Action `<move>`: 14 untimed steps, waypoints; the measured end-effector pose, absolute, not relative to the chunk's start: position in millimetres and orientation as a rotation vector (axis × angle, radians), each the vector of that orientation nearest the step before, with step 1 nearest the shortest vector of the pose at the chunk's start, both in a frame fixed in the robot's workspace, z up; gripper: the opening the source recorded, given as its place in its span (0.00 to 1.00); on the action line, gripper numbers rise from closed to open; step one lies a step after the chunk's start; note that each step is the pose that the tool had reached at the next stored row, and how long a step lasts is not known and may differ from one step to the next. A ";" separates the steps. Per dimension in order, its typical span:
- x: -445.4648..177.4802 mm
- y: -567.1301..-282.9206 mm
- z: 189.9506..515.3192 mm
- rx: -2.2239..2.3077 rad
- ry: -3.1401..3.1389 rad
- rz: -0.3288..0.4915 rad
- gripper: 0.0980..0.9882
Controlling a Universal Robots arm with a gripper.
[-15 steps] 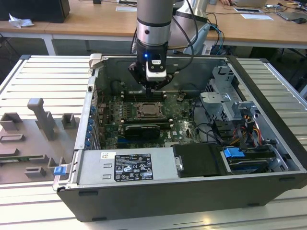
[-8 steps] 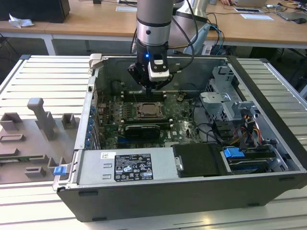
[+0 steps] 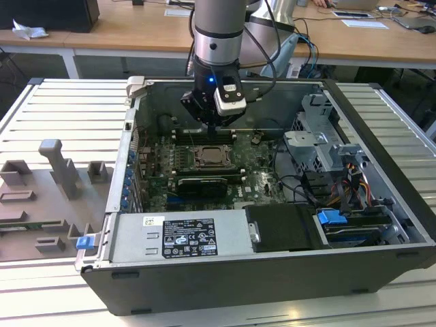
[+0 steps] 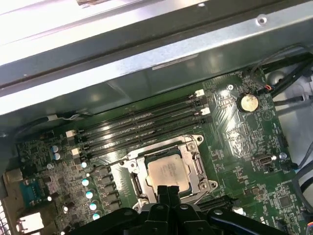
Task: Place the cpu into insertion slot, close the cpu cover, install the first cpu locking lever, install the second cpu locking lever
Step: 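Install the first cpu locking lever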
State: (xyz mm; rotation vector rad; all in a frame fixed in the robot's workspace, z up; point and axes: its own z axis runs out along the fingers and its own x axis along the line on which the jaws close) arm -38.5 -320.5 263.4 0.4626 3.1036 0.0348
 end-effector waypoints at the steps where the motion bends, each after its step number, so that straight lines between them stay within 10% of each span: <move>1: -38.5 -320.5 263.4 0.444 3.106 0.035 0.01; 14: -38.5 -320.5 263.4 0.239 3.130 0.034 0.01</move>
